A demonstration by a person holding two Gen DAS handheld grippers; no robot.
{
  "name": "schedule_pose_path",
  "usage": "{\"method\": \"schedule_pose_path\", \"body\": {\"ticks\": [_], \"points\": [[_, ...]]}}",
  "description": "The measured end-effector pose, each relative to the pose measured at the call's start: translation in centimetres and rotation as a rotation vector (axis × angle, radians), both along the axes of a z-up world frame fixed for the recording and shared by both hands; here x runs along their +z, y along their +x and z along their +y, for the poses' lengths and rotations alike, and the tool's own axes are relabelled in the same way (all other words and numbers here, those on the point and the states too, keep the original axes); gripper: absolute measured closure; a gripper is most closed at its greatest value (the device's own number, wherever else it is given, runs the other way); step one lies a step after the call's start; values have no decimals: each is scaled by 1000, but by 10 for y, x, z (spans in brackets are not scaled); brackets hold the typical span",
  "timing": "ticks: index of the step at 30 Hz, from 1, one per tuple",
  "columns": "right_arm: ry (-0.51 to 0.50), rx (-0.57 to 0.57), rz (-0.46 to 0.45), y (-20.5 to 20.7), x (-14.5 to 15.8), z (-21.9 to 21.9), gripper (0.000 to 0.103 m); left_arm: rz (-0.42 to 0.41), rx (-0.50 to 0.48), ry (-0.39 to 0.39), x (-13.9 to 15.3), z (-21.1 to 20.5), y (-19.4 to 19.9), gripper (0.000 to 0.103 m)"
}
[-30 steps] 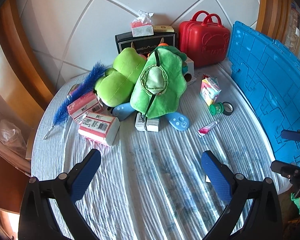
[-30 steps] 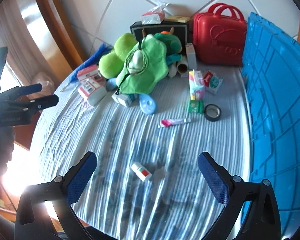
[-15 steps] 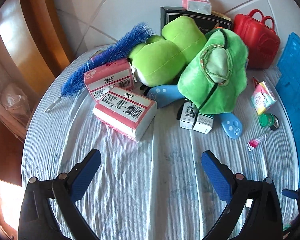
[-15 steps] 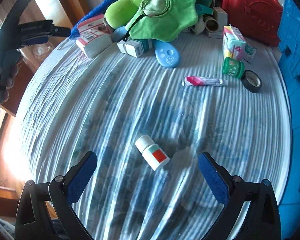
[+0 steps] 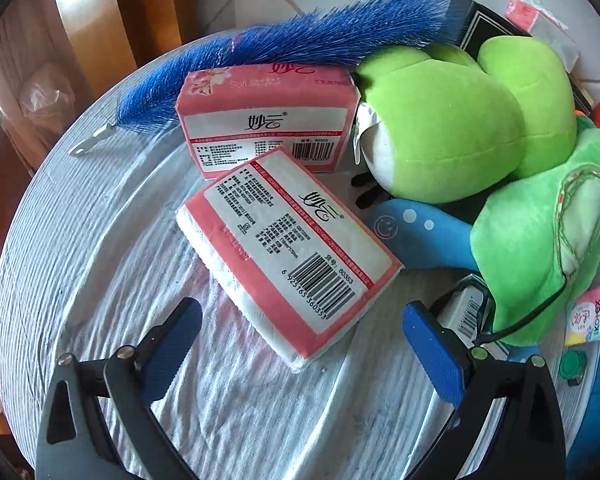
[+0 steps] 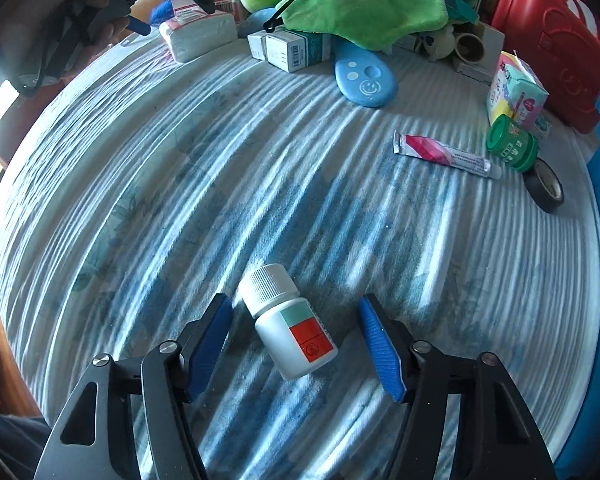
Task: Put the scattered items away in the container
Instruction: 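Reach the left tool to the pink tissue pack while the right tool reaches the white pill bottle, then grasp the pink tissue pack with the left tool while the right tool grasps the white pill bottle, then lift the tissue pack and pill bottle and carry both toward the blue crate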
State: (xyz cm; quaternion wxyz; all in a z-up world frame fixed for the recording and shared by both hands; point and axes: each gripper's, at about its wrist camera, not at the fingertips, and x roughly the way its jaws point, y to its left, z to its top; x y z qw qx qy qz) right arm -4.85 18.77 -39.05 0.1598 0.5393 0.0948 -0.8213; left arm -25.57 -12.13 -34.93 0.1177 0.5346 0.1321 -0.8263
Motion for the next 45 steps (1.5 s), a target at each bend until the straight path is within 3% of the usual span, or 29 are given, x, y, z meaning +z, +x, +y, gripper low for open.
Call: {"method": "schedule_pose_path", "body": {"ticks": [4, 6, 12, 15, 17, 31, 45], "points": [[-6, 5, 9, -2, 3, 2, 69, 6, 99, 29, -6, -1, -13, 1], [-8, 12, 8, -2, 4, 3, 75, -11, 147, 22, -11, -1, -20, 1], [-3, 47, 10, -4, 3, -2, 75, -83, 244, -63, -28, -3, -35, 0], [-12, 50, 1, -4, 4, -3, 75, -115, 260, -24, -42, -10, -29, 3], [-21, 41, -4, -5, 4, -1, 75, -97, 247, -52, -41, -10, -21, 9], [-43, 13, 5, -10, 23, 4, 75, -63, 85, -144, -28, 2, 44, 11], [-44, -35, 50, 0, 64, -2, 75, -5, -48, -166, 18, 8, 81, 11]]}}
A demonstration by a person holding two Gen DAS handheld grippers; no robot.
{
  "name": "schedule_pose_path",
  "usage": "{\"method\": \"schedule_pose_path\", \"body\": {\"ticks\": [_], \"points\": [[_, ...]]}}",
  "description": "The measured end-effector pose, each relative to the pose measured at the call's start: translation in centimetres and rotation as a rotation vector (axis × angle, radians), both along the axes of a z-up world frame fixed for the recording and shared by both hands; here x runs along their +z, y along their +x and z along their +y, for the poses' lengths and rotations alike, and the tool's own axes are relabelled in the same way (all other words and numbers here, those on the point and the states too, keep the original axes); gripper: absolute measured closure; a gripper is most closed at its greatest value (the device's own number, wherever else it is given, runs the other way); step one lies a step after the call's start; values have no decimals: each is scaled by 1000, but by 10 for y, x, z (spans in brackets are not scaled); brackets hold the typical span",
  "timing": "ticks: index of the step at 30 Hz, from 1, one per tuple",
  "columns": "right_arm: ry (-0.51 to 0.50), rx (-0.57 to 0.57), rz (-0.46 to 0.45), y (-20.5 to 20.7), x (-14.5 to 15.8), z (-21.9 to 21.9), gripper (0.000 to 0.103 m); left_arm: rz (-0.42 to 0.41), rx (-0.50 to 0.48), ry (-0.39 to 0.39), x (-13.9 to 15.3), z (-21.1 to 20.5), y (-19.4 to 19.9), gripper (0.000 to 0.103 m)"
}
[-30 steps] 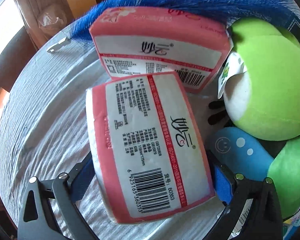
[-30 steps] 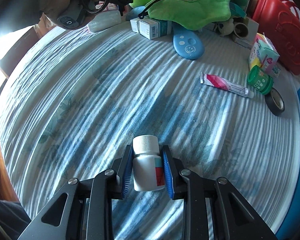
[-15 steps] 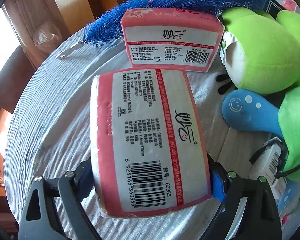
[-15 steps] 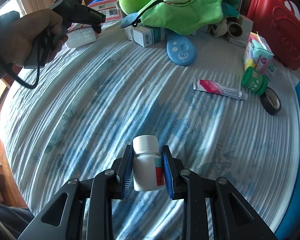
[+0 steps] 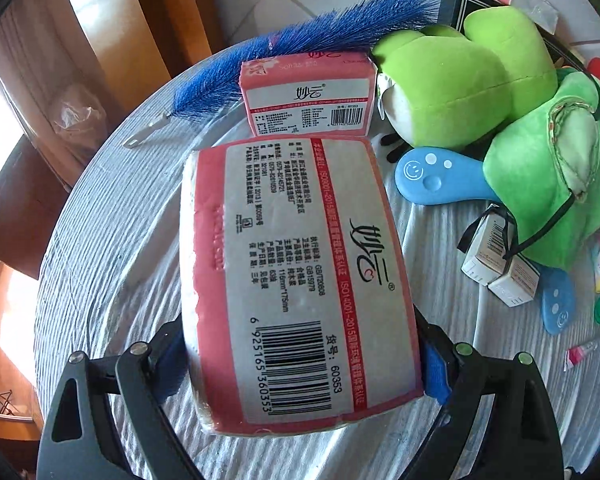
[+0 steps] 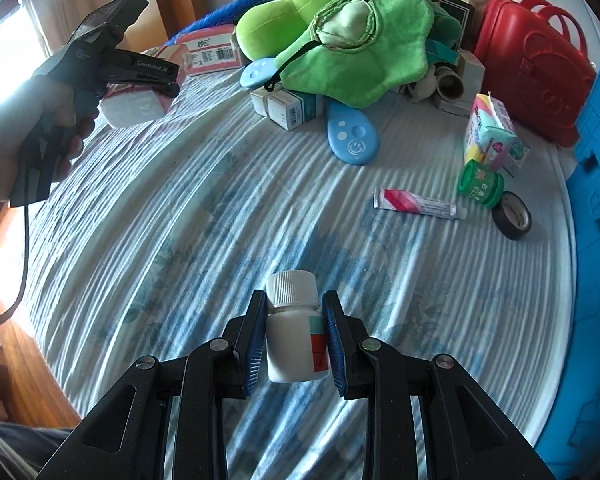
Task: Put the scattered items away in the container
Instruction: 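Lift the tissue pack and pill bottle and carry both toward the blue crate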
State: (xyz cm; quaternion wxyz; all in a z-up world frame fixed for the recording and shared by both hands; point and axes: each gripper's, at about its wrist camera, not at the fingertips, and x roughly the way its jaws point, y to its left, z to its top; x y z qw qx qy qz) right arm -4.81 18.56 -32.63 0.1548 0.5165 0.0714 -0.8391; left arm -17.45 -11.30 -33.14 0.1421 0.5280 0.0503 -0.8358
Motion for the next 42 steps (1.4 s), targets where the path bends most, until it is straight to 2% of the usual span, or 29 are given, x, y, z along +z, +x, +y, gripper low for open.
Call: {"method": "schedule_pose_path", "body": {"ticks": [6, 12, 27, 39, 42], "points": [[-7, -28, 19, 11, 22, 1, 75, 19, -23, 6, 21, -3, 19, 11], [-6, -60, 35, 20, 47, 5, 75, 50, -49, 7, 54, 5, 45, 11], [-61, -154, 125, 25, 143, 10, 75, 164, -136, 3, 153, 14, 100, 11], [-96, -213, 200, 37, 217, 30, 75, 307, -236, 16, 238, 44, 138, 11], [-111, -218, 223, 42, 234, 33, 75, 355, -261, -15, 258, 54, 147, 11]]}}
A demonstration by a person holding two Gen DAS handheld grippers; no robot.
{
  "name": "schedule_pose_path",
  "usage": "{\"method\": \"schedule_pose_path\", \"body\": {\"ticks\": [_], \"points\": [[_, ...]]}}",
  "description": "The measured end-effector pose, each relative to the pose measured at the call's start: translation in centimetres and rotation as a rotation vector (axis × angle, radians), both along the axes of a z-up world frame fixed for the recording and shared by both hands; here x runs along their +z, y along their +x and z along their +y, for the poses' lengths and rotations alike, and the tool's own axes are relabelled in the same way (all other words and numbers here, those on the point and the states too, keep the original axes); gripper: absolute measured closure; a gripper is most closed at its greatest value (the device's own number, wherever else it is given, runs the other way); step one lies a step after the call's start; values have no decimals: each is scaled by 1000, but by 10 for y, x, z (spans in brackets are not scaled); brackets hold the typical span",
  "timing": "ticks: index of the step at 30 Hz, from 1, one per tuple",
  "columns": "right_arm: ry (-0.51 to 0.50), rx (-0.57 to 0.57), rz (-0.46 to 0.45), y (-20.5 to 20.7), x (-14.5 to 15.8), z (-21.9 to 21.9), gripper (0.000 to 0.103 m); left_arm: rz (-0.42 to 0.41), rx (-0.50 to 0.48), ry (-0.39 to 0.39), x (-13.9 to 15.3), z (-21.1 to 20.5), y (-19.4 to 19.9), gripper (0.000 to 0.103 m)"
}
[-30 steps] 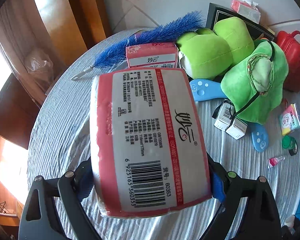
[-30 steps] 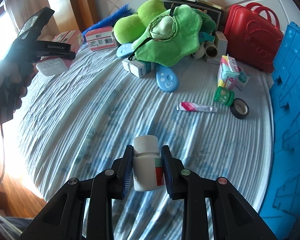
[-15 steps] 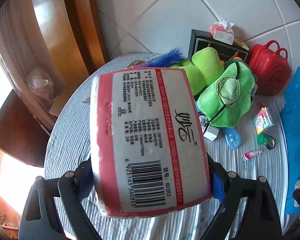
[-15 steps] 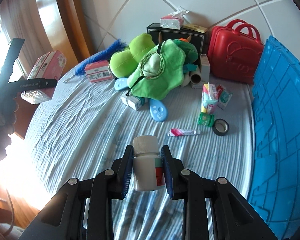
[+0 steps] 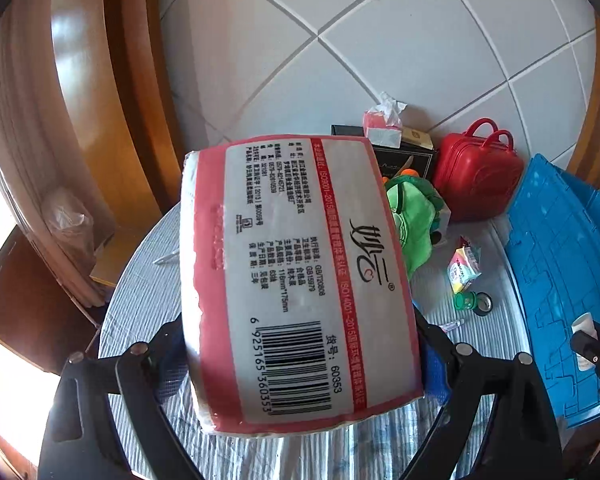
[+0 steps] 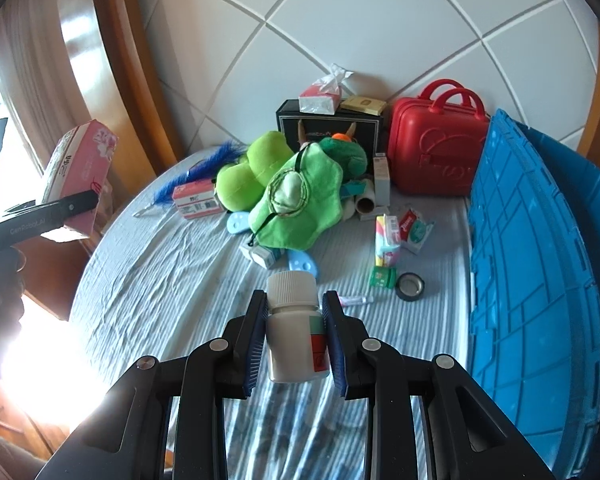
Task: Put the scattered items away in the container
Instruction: 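Lift the tissue pack and pill bottle and carry both toward the blue crate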
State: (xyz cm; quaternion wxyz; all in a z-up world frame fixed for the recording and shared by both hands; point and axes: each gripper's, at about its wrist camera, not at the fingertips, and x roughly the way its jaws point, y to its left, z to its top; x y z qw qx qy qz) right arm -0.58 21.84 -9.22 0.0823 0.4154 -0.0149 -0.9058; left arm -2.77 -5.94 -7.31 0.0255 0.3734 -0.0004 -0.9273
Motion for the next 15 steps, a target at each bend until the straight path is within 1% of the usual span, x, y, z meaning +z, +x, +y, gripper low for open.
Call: {"method": "schedule_pose_path", "body": {"ticks": [9, 15], "points": [[-8, 4, 69, 15, 50, 4, 75, 71, -26, -15, 37, 16, 15, 11], [-9, 4, 92, 21, 69, 10, 75, 100, -38, -16, 55, 28, 25, 11]]}}
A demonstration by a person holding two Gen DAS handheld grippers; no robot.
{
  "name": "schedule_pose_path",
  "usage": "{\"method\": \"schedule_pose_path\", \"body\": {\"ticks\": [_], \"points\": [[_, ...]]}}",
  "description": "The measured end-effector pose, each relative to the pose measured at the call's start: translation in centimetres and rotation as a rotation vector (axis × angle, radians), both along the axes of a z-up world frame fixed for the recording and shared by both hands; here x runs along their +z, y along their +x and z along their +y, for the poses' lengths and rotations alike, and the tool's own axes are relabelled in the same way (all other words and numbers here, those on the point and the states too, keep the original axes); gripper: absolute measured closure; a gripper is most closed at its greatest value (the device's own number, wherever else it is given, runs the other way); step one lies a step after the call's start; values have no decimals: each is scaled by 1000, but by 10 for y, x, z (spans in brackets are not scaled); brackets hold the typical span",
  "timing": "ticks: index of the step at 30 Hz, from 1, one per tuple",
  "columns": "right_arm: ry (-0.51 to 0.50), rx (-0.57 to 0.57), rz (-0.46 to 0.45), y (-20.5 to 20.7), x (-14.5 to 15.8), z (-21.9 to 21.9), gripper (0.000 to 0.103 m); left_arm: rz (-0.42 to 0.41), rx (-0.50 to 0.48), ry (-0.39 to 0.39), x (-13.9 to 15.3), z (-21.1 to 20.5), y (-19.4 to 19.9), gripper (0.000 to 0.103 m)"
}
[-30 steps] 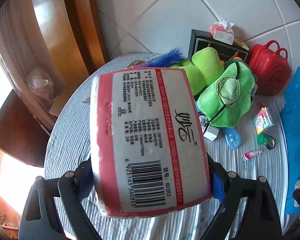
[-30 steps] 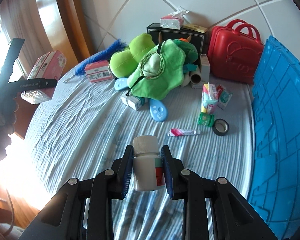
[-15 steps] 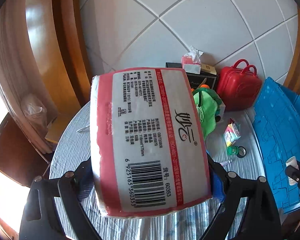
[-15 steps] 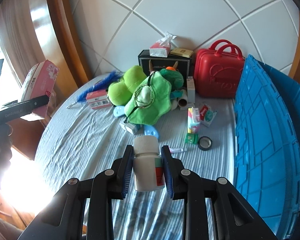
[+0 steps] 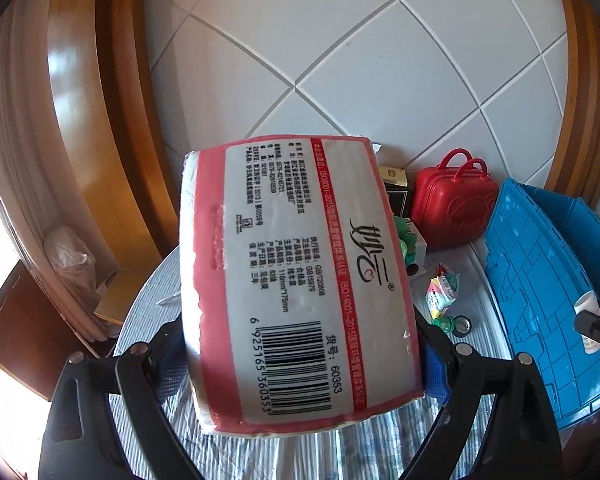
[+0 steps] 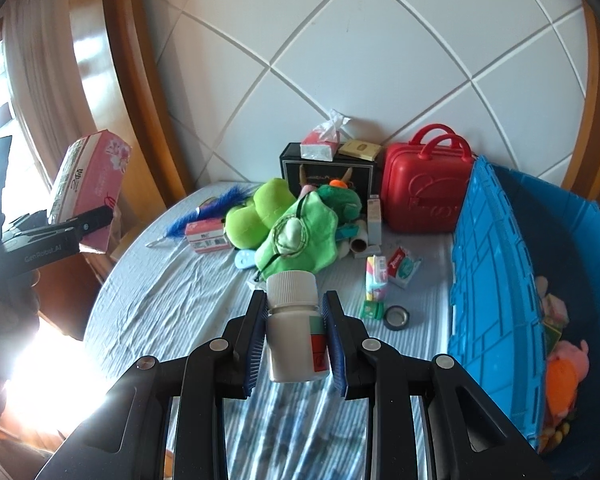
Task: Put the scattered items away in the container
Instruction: 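Lift the tissue pack and pill bottle and carry both toward the blue crate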
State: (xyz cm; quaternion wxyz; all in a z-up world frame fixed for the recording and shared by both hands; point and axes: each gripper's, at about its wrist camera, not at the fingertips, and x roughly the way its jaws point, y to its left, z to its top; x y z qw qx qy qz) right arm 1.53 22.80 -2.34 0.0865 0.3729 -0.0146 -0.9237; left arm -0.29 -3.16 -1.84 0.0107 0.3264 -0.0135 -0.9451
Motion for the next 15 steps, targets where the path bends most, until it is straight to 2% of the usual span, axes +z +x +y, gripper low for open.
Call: {"method": "schedule_pose_path", "body": {"ticks": [15], "points": [[-22, -3, 47, 14, 24, 28, 75, 50, -10, -19, 29, 28, 19, 11]]}}
